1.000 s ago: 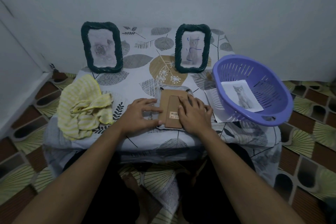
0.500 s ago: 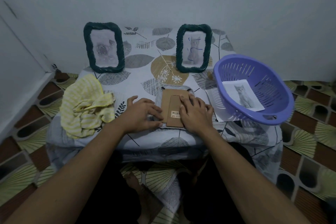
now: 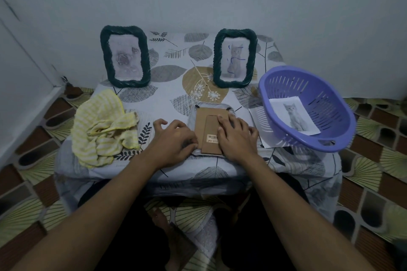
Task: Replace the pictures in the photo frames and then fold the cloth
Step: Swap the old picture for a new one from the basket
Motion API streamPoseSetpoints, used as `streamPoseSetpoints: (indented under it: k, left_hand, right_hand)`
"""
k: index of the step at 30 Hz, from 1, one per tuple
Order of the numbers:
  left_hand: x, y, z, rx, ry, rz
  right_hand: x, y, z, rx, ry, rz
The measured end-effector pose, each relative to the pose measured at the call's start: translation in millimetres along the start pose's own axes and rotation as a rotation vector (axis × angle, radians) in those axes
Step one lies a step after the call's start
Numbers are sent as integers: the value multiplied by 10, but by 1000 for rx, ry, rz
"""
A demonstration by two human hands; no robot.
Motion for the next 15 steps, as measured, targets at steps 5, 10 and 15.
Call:
streamPoseSetpoints:
  k: [5,10,15]
  left_hand:
    - [14,-58,43,133,161,-32]
    - [-48,-83,60,243,280,17]
    - [-96,-132,119,362,365,-93]
  right_hand:
    - [-5,-7,-6,-1,-3,7]
    - [5,8,0,-9,-2,10]
    - [12,25,4,-5,8,11]
Point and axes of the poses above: each hand's wrist, its own x-axis away from the middle knuckle, its own y-axis out of the back of the hand, z = x × y, the point moved 3 cm from there along -x, towards the middle knuckle, and after that the axes turned 14 degrees about -y, right-handed, at the moved point
